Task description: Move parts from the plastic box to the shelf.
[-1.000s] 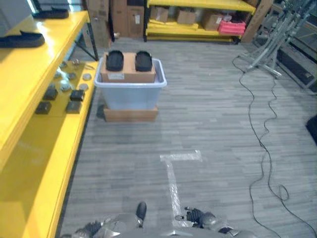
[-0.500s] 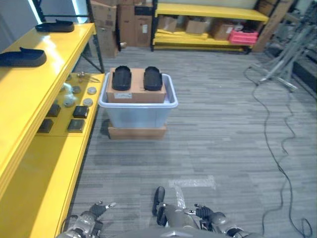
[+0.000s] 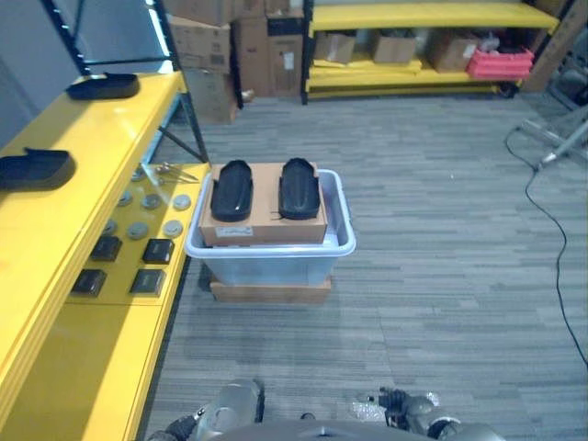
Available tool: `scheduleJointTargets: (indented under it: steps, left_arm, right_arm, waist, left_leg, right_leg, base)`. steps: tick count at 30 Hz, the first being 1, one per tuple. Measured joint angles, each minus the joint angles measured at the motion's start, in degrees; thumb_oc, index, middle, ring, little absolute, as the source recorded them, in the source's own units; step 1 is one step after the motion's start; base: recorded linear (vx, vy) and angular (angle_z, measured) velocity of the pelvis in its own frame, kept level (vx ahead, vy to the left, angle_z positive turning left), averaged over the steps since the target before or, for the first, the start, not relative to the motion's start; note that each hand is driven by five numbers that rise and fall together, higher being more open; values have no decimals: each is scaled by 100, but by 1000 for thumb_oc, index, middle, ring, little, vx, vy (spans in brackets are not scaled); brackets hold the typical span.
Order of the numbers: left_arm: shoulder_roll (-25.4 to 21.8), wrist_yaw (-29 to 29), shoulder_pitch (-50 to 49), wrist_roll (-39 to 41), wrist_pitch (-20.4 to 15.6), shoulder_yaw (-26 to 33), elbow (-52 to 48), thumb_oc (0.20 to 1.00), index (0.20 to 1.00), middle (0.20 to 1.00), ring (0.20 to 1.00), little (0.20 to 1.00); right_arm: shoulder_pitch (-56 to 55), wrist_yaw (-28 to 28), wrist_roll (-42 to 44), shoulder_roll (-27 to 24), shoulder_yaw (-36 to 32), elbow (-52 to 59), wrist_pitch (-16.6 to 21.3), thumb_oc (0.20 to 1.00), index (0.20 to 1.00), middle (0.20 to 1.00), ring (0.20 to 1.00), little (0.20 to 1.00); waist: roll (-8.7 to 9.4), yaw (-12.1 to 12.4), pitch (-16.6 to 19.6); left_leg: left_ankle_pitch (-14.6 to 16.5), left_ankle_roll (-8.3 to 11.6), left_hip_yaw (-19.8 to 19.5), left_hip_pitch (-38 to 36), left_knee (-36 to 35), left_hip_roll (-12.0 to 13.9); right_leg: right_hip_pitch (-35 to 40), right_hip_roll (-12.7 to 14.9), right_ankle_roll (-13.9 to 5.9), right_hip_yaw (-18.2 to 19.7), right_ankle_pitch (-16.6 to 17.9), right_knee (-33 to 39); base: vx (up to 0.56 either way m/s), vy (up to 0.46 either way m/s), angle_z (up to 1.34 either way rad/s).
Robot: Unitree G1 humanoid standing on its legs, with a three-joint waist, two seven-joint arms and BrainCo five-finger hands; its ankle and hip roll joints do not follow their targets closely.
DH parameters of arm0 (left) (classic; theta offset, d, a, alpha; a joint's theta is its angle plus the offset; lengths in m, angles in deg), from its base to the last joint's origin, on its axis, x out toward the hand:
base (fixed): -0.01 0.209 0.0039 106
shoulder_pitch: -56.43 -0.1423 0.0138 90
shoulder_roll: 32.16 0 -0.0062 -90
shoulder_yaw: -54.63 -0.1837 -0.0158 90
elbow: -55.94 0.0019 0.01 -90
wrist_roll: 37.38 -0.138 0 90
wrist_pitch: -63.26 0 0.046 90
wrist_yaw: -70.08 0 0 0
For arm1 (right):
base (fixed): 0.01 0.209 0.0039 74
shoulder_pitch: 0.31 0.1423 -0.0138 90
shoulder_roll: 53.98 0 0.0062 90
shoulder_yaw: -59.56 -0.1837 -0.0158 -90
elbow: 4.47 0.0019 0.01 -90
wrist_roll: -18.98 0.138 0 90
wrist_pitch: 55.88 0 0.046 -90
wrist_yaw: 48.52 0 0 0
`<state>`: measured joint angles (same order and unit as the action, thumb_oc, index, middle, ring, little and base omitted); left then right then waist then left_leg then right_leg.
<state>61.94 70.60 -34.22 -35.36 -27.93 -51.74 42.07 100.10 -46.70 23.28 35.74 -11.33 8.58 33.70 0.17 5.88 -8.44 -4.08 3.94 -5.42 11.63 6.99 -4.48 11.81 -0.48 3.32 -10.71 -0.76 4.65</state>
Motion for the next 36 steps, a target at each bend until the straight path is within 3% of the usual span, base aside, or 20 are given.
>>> scheduleJointTargets:
  steps: [1,2,5,11,13,15,16,19,20,21,22,23,24,25,26,30,31,32,34,36]
  left_arm:
    - [10,3,-194,0,-19,-10,-25,1000,1000,1000,1000,1000]
    - [4,7,-262,0,-19,-23,-13,1000,1000,1000,1000,1000]
    - [-99,29,-63,-1,-44,-64,-58,1000,1000,1000,1000,1000]
    - [-112,35,152,2,-67,-136,-138,1000,1000,1000,1000,1000]
    - [-61,19,165,4,-42,-204,-134,1000,1000,1000,1000,1000]
    - [-19,-7,194,-7,-53,-462,-64,1000,1000,1000,1000,1000]
    - [-53,-3,224,-12,-47,-442,76,1000,1000,1000,1000,1000]
    - [-165,32,215,-44,-76,-395,163,1000,1000,1000,1000,1000]
    - [-131,44,202,-69,-63,-367,165,1000,1000,1000,1000,1000]
    - [-227,29,296,-104,-52,-261,101,1000,1000,1000,1000,1000]
    - [-253,35,338,-104,-39,-263,111,1000,1000,1000,1000,1000]
    - [-232,42,270,-102,-38,-186,102,1000,1000,1000,1000,1000]
    - [-174,54,152,-96,-36,-165,102,1000,1000,1000,1000,1000]
    - [-92,69,-1,-95,-45,-150,92,1000,1000,1000,1000,1000]
    - [-43,83,-30,-68,-52,-124,91,1000,1000,1000,1000,1000]
    - [93,118,96,9,-104,-196,-76,1000,1000,1000,1000,1000]
    - [164,146,187,10,-116,-192,-134,1000,1000,1000,1000,1000]
    - [298,160,154,7,-156,-232,-272,1000,1000,1000,1000,1000]
    - [425,167,55,5,-186,-248,-326,1000,1000,1000,1000,1000]
    - [470,168,24,2,-196,-290,-343,1000,1000,1000,1000,1000]
  right_arm:
    - [-110,-5,-3,-48,10,-38,16,1000,1000,1000,1000,1000]
    - [-198,-34,-4,-40,13,-55,21,1000,1000,1000,1000,1000]
    - [-300,-89,-15,190,-3,-63,27,1000,1000,1000,1000,1000]
    - [-292,-94,-31,243,-7,-75,24,1000,1000,1000,1000,1000]
    - [-292,-102,-205,159,-10,-181,26,1000,1000,1000,1000,1000]
    - [47,-99,-241,18,-22,-82,31,1000,1000,1000,1000,1000]
    - [61,-97,-223,-22,-154,58,52,1000,1000,1000,1000,1000]
    - [40,-103,-241,51,-306,103,20,1000,1000,1000,1000,1000]
    - [-4,-104,-241,64,-402,161,12,1000,1000,1000,1000,1000]
    - [-68,-96,-235,160,-464,176,36,1000,1000,1000,1000,1000]
    - [-1,-109,-234,190,-473,150,39,1000,1000,1000,1000,1000]
    - [5,-125,-224,199,-374,100,16,1000,1000,1000,1000,1000]
    - [-52,-132,-205,108,-344,128,21,1000,1000,1000,1000,1000]
    - [-109,-130,-177,-11,-287,246,37,1000,1000,1000,1000,1000]
    - [-222,-165,-122,-53,-253,418,75,1000,1000,1000,1000,1000]
    - [-342,-209,66,-226,-382,681,81,1000,1000,1000,1000,1000]
    - [-359,-266,238,-301,-493,791,130,1000,1000,1000,1000,1000]
    - [-334,-363,447,-470,-735,1011,177,1000,1000,1000,1000,1000]
    - [-290,-389,558,-580,-904,1188,252,1000,1000,1000,1000,1000]
    - [-306,-467,705,-588,-1025,1346,335,1000,1000,1000,1000,1000]
  waist:
    - [-225,53,105]
    - [-424,36,229]
    - [-199,20,229]
    - [-195,51,227]
    - [-269,29,197]
    - [-622,-111,-106]
    - [-565,-282,-119]
    - [-385,-91,-143]
    - [-305,-46,-104]
    - [-246,-116,-205]
    - [-161,-184,-259]
    - [-61,-74,-295]
    - [-102,-40,-256]
    - [-371,-52,-109]
    - [-543,-271,-46]
    - [-606,-404,-21]
    - [-598,-526,-18]
    - [-696,-616,44]
    - [-907,-642,164]
    - [-912,-682,183]
  left_leg:
    - [-794,55,-69,-338,-262,182]
    - [-544,-378,-105,-549,-371,260]
    - [-633,-417,-90,-873,-871,81]
    - [-653,-440,-79,-1037,-1132,-5]
    - [-547,-569,-58,-1053,-1145,62]
    - [-552,-573,-51,-1038,-1189,354]
    - [-485,-555,-49,-973,-1193,282]
    - [-413,-532,54,-848,-1198,195]
    - [-359,-466,20,-754,-1194,191]
    - [96,-3,-398,-557,-1064,228]
    - [164,-318,-395,-497,-637,56]
    - [364,-251,-259,-592,188,-102]
    - [580,-312,-269,-844,226,5]
    - [771,-306,-310,-1150,-79,336]
    - [757,-113,-282,-1416,-616,583]
    - [436,-167,-25,-1168,-695,854]
    - [649,-417,472,-1214,-852,975]
    - [426,-360,956,-1394,-1016,1118]
    - [205,-193,976,-1587,-1066,1248]
    - [144,-5,1007,-1696,-1109,1219]
  right_leg:
    - [272,-187,-215,61,-265,-2]
    - [416,-293,-271,94,-414,-22]
    - [180,64,-581,-174,-827,-485]
    - [101,230,-648,-293,-966,-761]
    - [-421,272,-853,-249,-1181,-1857]
    - [-1925,487,-1456,-142,-827,-4640]
    - [-2261,703,-1510,-47,-1097,-4803]
    - [-2207,1354,-1113,-82,-1154,-3360]
    - [-2055,1409,-986,-174,-1156,-2738]
    - [-1876,790,-957,754,-1024,-1960]
    - [-1813,875,-844,851,-787,-1823]
    - [-1809,1100,-788,681,-693,-1807]
    - [-1743,1006,-800,646,-640,-1714]
    - [-1682,749,-803,628,-575,-1616]
    - [-1678,647,-752,496,-401,-1629]
    - [-1689,615,-586,36,-127,-1451]
    - [-1590,712,-513,-176,-50,-1286]
    - [-1536,723,-599,-232,-10,-1129]
    - [-1486,616,-671,-226,65,-1029]
    - [-1336,637,-780,-213,154,-834]
  base:
    - [145,-2,-51]
    - [121,21,-30]
    - [81,46,-15]
    - [-29,59,0]
    - [-165,63,-25]
    - [14,-65,-23]
    - [105,-224,29]
    - [110,-233,26]
    - [230,-363,90]
    - [210,-308,127]
    - [199,-330,112]
    - [64,-153,29]
    - [43,-139,-19]
    - [20,-104,19]
    - [-2,-120,61]
    - [-17,21,45]
    - [88,105,84]
    - [121,106,60]
    - [57,49,5]
    - [27,116,-5]
